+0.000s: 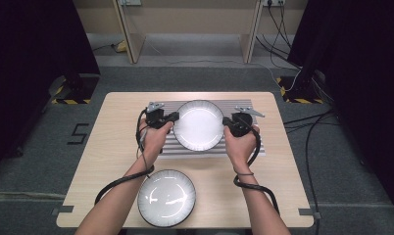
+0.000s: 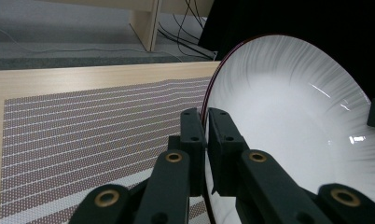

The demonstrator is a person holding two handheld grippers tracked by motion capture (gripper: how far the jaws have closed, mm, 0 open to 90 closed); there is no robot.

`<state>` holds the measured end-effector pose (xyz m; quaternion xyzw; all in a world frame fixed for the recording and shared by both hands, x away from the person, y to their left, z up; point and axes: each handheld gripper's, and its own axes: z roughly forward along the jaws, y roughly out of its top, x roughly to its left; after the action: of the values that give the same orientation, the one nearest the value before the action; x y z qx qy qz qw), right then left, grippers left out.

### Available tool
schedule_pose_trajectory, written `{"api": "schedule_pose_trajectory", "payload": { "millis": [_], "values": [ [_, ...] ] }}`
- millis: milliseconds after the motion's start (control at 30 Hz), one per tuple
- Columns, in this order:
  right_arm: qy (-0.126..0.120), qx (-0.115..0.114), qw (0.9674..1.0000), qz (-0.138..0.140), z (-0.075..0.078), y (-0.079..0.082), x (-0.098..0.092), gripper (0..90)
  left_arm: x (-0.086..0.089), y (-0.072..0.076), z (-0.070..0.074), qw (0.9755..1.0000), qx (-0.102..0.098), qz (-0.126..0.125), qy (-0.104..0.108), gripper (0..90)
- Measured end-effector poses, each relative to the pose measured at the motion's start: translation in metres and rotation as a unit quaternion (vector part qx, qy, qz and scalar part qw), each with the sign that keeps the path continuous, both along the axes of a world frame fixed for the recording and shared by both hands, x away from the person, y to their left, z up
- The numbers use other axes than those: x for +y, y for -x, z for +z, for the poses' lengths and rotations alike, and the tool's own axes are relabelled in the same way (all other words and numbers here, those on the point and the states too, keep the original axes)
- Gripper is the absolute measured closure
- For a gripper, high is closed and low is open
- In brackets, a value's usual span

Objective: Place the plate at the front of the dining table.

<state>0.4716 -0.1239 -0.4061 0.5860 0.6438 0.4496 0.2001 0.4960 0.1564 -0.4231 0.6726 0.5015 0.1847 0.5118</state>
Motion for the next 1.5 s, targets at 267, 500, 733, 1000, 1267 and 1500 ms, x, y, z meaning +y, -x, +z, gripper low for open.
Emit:
{"api": "schedule_pose_trajectory", "payload": {
  "millis": [267, 500, 733, 1000, 1267, 1500],
  "values": [
    [0.001, 0.003, 1.0000, -0.002, -0.003, -0.005, 0.000, 88.3, -0.001, -0.005, -0.002, 1.0000, 0.003, 0.001, -0.003, 84.9],
    [0.004, 0.001, 1.0000, -0.002, -0.005, -0.008, 0.001, 88.3, -0.001, -0.008, -0.005, 1.0000, 0.006, 0.002, 0.001, 84.9],
    [0.004, 0.003, 1.0000, -0.005, -0.009, -0.013, 0.001, 88.3, -0.001, -0.012, -0.009, 0.9999, 0.011, 0.004, 0.000, 84.9],
    [0.007, 0.008, 0.9999, -0.004, -0.012, -0.017, 0.002, 88.2, -0.001, -0.016, -0.014, 0.9998, 0.018, 0.007, 0.001, 84.8],
    [0.007, 0.011, 0.9999, -0.005, -0.015, -0.020, 0.003, 88.2, -0.001, -0.019, -0.015, 0.9997, 0.022, 0.009, -0.003, 84.6],
    [0.009, 0.012, 0.9999, -0.005, -0.016, -0.023, 0.004, 88.3, 0.000, -0.022, -0.017, 0.9996, 0.025, 0.010, -0.001, 84.6]
  ]
}}
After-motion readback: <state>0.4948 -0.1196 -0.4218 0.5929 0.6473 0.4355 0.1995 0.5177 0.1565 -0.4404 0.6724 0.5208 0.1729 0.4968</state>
